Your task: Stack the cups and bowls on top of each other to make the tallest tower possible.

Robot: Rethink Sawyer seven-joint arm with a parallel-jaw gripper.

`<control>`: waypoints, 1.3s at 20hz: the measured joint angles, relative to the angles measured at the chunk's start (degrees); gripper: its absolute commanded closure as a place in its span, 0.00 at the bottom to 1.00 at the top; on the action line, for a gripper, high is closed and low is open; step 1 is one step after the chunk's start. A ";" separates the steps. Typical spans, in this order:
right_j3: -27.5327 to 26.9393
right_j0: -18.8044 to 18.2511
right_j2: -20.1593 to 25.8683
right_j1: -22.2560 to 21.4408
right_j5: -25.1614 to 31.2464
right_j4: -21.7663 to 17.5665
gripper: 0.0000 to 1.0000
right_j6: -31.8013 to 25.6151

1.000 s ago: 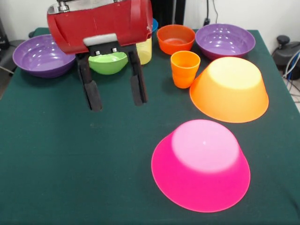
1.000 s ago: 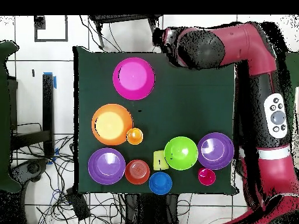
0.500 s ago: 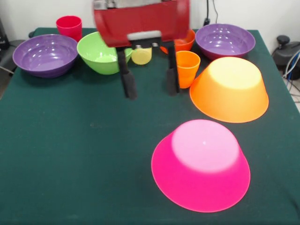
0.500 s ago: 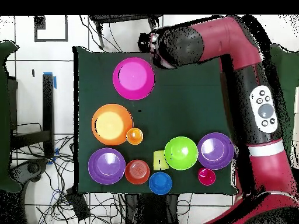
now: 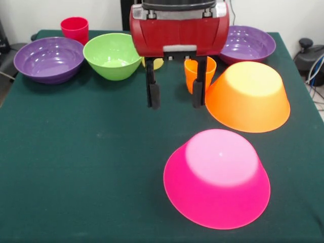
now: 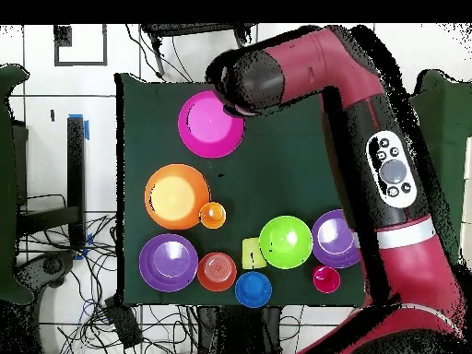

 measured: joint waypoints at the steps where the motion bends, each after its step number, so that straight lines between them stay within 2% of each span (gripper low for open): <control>1: 0.05 0.16 -0.45 -0.13 -0.18 0.02 0.00 0.00; 7: 0.08 1.24 -4.77 -1.11 -0.72 0.77 0.00 0.00; 10: 0.09 1.77 -7.49 -1.08 -0.72 2.73 0.00 0.00; 18: -0.10 3.61 -11.34 -0.70 -2.06 4.39 0.00 0.00; 22: -0.31 6.03 -13.65 -0.45 -4.75 4.63 0.00 0.00; 26: -0.31 8.35 -14.89 -0.33 -6.96 6.74 0.00 0.00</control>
